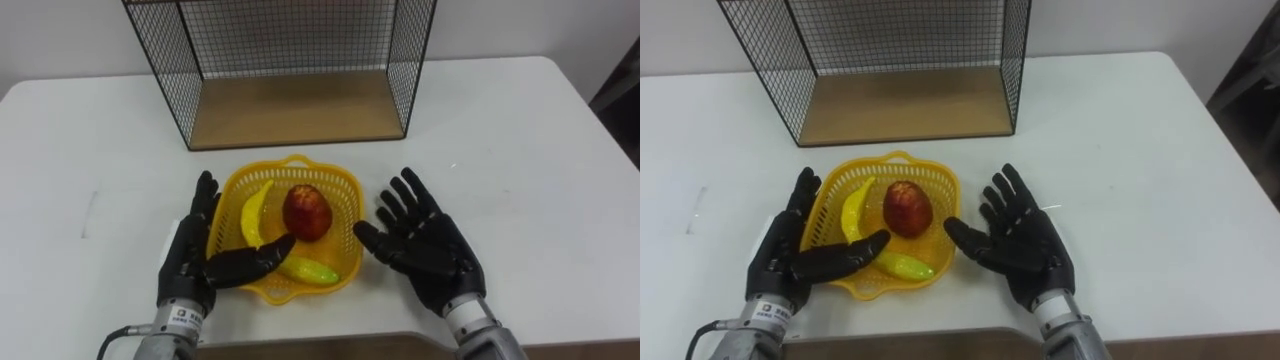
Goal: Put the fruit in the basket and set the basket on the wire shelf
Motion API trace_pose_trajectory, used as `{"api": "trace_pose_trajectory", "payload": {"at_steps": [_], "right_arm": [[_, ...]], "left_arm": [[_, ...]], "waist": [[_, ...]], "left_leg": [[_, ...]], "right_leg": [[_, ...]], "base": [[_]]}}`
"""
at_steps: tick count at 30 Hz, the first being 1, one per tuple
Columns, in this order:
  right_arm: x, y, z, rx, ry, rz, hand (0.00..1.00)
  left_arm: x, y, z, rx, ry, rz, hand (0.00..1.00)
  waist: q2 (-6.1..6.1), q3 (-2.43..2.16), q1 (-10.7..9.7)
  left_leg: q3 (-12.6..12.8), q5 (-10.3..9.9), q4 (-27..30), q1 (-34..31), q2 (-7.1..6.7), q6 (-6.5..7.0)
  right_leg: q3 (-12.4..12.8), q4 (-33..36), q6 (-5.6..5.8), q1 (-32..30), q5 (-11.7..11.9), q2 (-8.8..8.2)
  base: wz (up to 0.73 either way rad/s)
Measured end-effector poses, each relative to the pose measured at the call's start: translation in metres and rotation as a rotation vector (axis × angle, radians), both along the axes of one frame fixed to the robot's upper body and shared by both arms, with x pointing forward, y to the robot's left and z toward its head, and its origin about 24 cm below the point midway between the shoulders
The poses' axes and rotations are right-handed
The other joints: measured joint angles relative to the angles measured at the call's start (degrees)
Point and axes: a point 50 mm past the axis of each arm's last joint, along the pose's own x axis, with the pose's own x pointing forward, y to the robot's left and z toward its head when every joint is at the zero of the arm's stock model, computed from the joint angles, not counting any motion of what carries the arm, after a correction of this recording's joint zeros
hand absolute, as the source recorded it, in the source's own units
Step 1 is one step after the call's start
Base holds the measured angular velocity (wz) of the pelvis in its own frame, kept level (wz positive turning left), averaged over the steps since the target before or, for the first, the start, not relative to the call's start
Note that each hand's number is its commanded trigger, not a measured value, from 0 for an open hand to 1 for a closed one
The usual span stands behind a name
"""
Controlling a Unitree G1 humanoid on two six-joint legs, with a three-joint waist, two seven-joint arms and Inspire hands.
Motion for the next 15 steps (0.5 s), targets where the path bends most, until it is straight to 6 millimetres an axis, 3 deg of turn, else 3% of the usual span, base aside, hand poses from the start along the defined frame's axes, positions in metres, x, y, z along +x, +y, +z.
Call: {"api": "trace_pose_trajectory", "payload": {"at_steps": [15], "right_arm": [[0.004,0.012,-0.001,-0.032,0.010,0.022,0.00]], "left_arm": [[0.001,-0.003,0.000,-0.046,0.006,0.030,0.00]], "waist": [[-0.84,-0.03,0.0]], "left_leg": [[0.2,0.0,0.1,0.2,0.05,0.01]], "right_leg": [[0.0,0.1,0.00,0.0,0.0,0.03]], "base": [[0.00]]}}
